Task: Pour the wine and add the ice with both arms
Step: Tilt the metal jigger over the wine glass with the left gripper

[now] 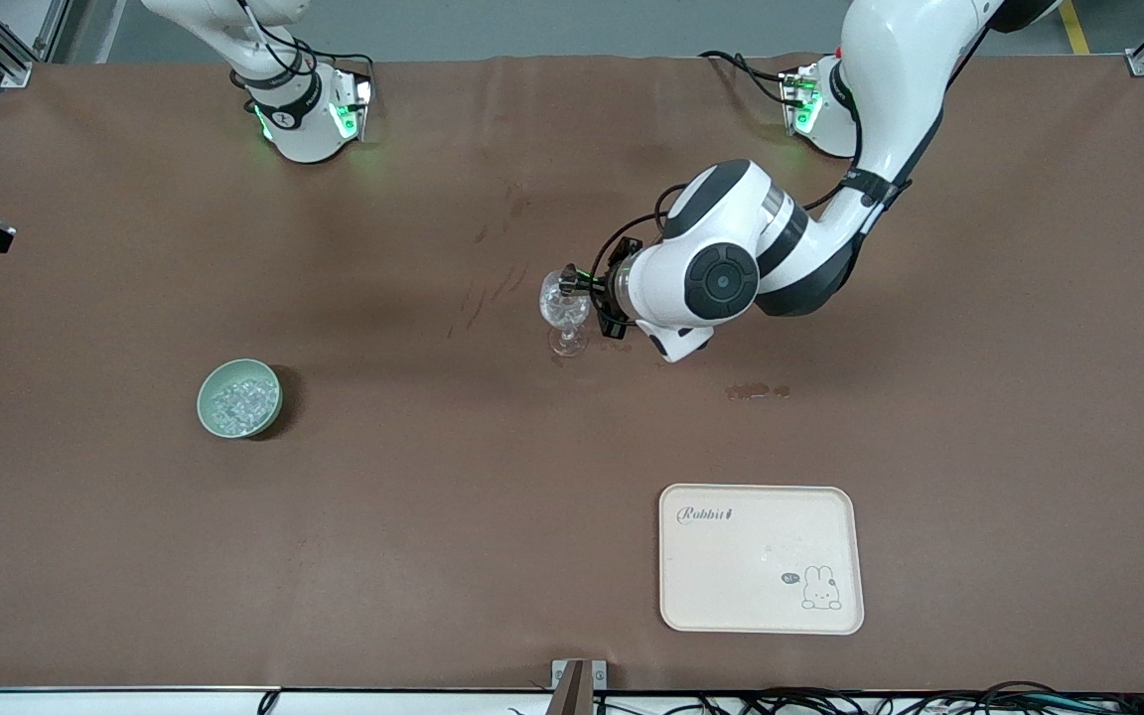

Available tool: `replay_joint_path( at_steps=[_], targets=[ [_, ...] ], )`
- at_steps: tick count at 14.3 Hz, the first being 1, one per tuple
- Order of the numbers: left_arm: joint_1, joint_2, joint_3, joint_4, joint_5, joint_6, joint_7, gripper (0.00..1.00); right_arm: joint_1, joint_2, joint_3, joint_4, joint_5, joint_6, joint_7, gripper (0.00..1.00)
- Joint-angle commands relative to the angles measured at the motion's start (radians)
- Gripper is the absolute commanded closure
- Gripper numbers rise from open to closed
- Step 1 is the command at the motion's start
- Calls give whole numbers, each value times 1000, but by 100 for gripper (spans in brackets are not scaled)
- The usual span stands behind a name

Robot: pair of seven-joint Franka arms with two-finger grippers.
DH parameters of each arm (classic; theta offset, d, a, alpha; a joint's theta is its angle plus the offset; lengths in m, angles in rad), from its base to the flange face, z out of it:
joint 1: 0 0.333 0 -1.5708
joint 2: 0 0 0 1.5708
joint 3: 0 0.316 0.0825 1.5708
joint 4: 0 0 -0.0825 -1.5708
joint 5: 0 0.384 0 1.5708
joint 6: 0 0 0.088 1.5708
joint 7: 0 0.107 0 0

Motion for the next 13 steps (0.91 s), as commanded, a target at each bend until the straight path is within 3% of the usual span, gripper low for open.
replay_joint_path(
  at_steps=[1, 13],
  targets=[
    [-49, 4, 12, 22, 69, 1, -68, 99, -11, -1, 10, 6, -5, -2, 4, 100],
    [-80, 19, 12, 27, 187, 1, -188, 99, -8, -3, 10, 6, -2, -1, 2, 100]
  ],
)
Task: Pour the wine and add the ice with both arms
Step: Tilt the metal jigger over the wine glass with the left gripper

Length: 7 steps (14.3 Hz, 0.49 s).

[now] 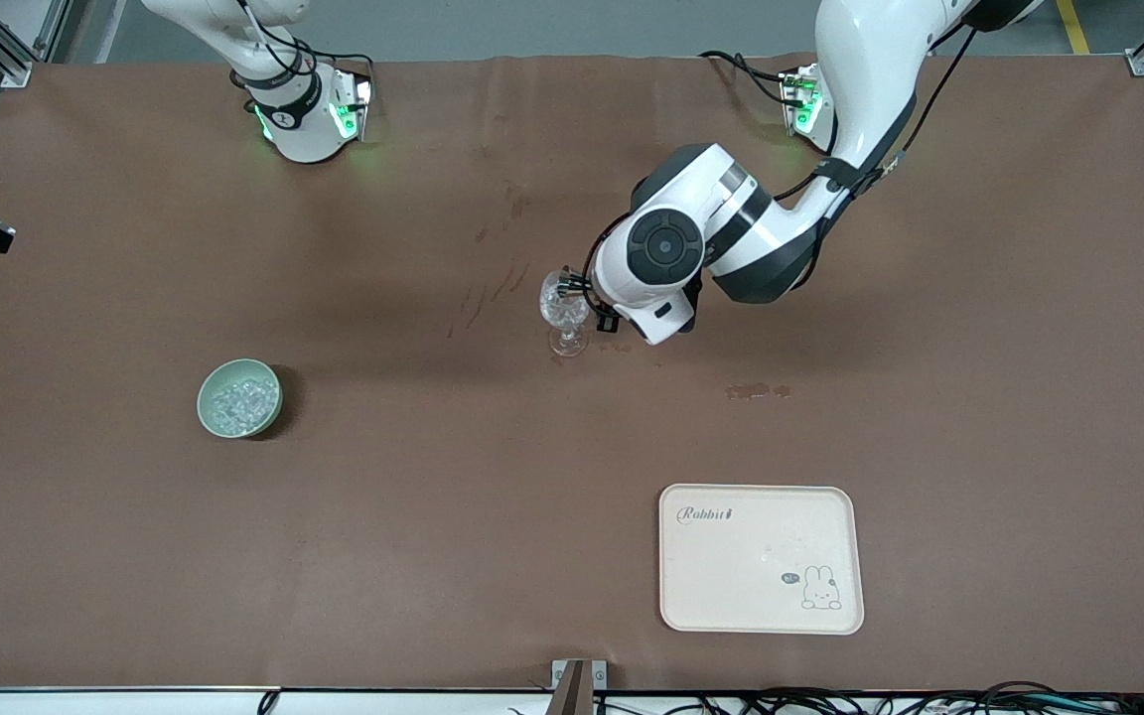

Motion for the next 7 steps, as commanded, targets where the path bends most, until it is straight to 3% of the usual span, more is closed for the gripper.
replay_joint_path(
  at_steps=[1, 7],
  targets=[
    [-4, 14, 4, 26, 19, -1, -22, 99, -8, -3, 10, 6, -2, -5, 2, 100],
    [105, 17, -3, 35, -236, -10, 223, 99, -8, -1, 12, 6, 0, -9, 7, 100]
  ],
)
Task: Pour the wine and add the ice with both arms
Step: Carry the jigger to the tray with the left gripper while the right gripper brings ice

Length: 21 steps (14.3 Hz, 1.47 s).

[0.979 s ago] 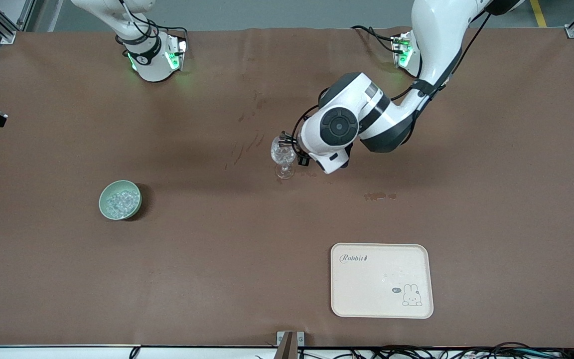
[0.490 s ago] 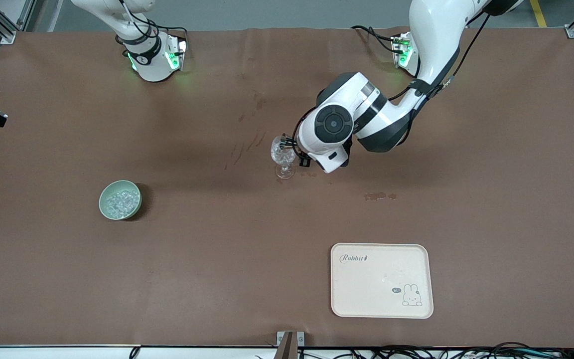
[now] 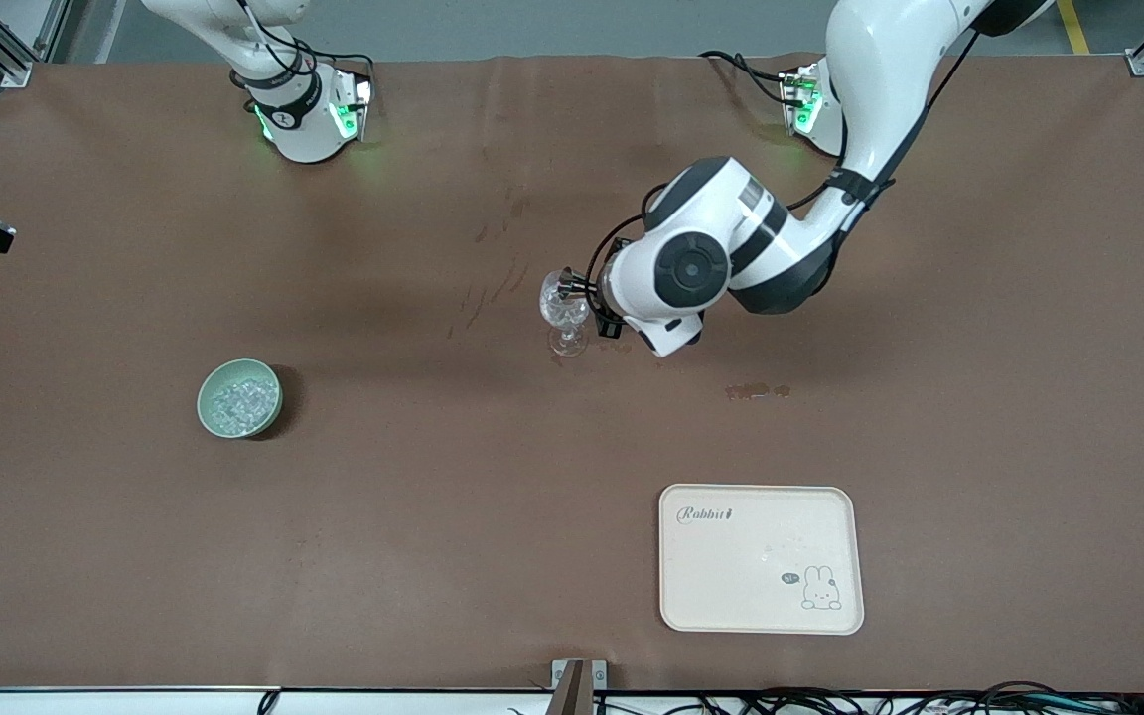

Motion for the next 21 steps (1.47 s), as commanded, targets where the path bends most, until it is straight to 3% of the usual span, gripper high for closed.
replay_joint_path(
  at_steps=[1, 4, 6, 9, 11, 12, 15, 19, 21],
  targets=[
    [73, 10, -7, 24, -122, -10, 110, 99, -5, -1, 12, 6, 0, -8, 13, 100],
    [163, 16, -6, 24, -279, -10, 261, 99, 21, -3, 29, 6, 9, -25, 44, 100],
    [234, 22, -6, 24, -368, -10, 373, 99, 28, -3, 87, 6, 47, -48, 155, 100],
    [340, 57, -3, 47, -399, -8, 474, 100, 35, -1, 263, 4, 46, -39, 312, 100],
    [410, 115, -4, 103, -480, -8, 534, 100, 50, 13, 382, 4, 36, -5, 471, 100],
    [429, 124, 2, 120, -520, -1, 554, 100, 70, 31, 417, 2, 39, 22, 540, 100],
    [530, 172, 19, 145, -535, 83, 579, 100, 205, 117, 436, 1, 36, 122, 769, 100],
    [575, 291, 25, 165, -546, 267, 672, 99, 275, 258, 569, -4, -57, 285, 1034, 100],
    [602, 380, 23, 201, -697, 335, 716, 99, 286, 333, 640, -5, -131, 346, 1169, 100]
  ],
)
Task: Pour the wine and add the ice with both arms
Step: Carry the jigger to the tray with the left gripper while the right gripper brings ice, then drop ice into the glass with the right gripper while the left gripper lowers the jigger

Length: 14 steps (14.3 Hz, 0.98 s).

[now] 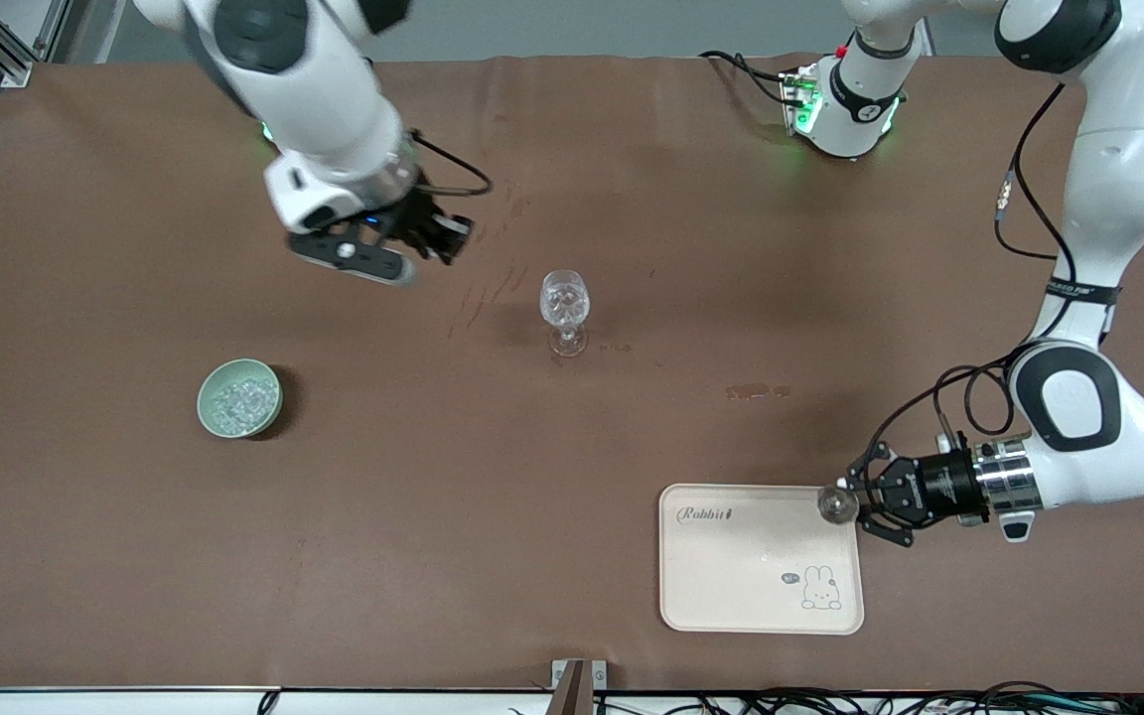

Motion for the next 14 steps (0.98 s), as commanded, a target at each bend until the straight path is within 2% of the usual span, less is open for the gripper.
replay_joint_path(
  at_steps=[1, 4, 6, 11, 14],
  targets=[
    [-4, 126, -8, 95, -168, 52, 82, 99, 9, 103, 89, 14, -99, 61, 157, 100],
    [-36, 184, -8, 118, -173, 190, 177, 99, 30, 203, 127, 17, -176, 119, 234, 100],
    [-54, 217, -9, 124, -178, 265, 194, 99, 46, 241, 130, 19, -185, 135, 264, 100],
    [-68, 250, -12, 129, -189, 287, 197, 99, 52, 275, 156, 20, -187, 162, 319, 99],
    [-70, 251, -12, 121, -253, 286, 194, 99, 54, 283, 159, 22, -188, 181, 337, 99]
  ],
)
